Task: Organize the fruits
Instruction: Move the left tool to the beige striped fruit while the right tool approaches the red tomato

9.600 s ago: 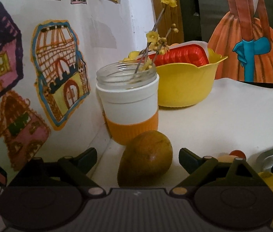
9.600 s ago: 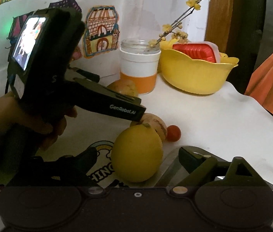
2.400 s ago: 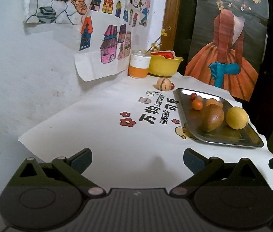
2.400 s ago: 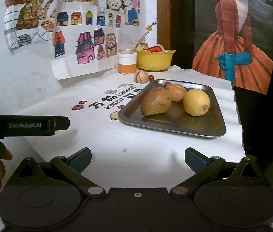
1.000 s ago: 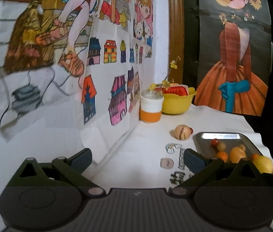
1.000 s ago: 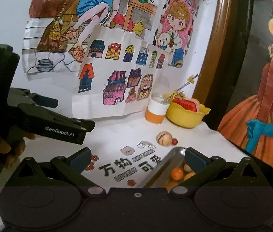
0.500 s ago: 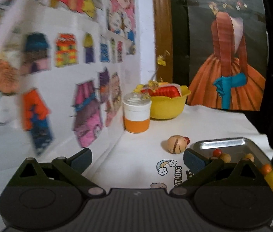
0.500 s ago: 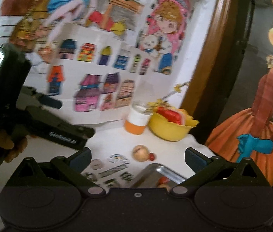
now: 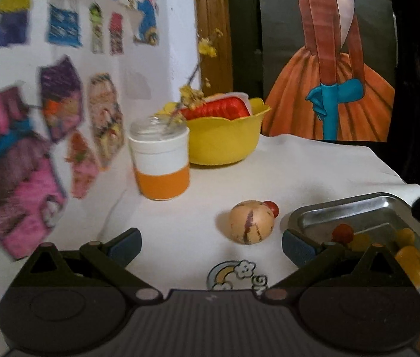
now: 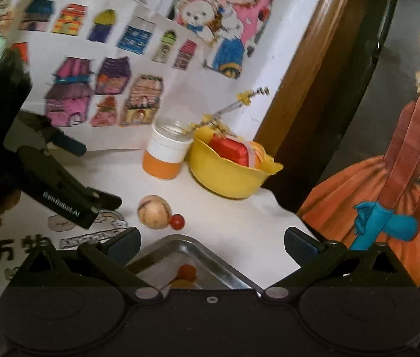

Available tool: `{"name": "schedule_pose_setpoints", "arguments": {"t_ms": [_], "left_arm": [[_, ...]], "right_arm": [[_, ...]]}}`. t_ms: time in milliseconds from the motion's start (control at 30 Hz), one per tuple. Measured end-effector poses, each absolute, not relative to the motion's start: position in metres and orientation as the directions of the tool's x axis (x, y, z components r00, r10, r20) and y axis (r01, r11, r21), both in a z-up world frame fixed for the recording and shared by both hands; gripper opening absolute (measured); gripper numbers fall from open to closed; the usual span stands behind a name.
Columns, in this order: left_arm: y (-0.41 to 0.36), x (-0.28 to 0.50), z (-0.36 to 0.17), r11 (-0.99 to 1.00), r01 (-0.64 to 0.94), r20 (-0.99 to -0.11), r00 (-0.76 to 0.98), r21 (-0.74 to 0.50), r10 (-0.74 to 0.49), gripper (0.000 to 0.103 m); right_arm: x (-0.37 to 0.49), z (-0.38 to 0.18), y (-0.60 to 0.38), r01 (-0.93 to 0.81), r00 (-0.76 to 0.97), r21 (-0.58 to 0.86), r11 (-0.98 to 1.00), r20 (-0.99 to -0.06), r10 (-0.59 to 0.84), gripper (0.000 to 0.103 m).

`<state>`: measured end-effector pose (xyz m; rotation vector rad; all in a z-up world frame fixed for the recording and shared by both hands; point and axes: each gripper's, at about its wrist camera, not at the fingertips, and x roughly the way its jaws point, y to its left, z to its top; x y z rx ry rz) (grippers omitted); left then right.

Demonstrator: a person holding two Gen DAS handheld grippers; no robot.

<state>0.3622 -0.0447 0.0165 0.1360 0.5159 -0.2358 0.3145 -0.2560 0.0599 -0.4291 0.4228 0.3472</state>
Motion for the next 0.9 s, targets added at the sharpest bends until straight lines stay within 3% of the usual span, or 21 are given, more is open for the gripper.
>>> {"name": "schedule_pose_setpoints", "arguments": {"t_ms": [233, 433, 633, 833, 900], "left_arm": [[-0.062, 0.39, 0.003, 0.956, 0.287, -0.517, 0.829, 0.065, -0.214, 0.103], [-0.073, 0.405, -0.007, 0.951, 0.304, -0.543, 0.808, 0.053, -0.228, 0.103], [-0.074, 0.417, -0.014, 0.951, 0.309, -0.56, 0.788, -0.001, -0.256, 0.102], [-0.072, 0.425, -0.015, 0.949, 0.312, -0.562, 0.778, -0.041, -0.28, 0.088], [-0.071, 0.426, -0.015, 0.948, 0.314, -0.566, 0.774, -0.048, -0.285, 0.079]], "right_arm": [[0.373, 0.068, -0.277, -0.39, 0.821, -0.175, 0.904, -0.51, 0.256, 0.102], [0.423, 0.057, -0.28, -0.383, 0.727, 0.0, 0.924, -0.618, 0.301, 0.102], [0.446, 0.032, -0.264, -0.376, 0.641, 0.069, 0.924, -0.701, 0.313, 0.101], [0.461, 0.021, -0.253, -0.35, 0.614, 0.144, 0.926, -0.711, 0.343, 0.09], [0.463, 0.019, -0.252, -0.343, 0.618, 0.152, 0.927, -0.707, 0.345, 0.088]]}}
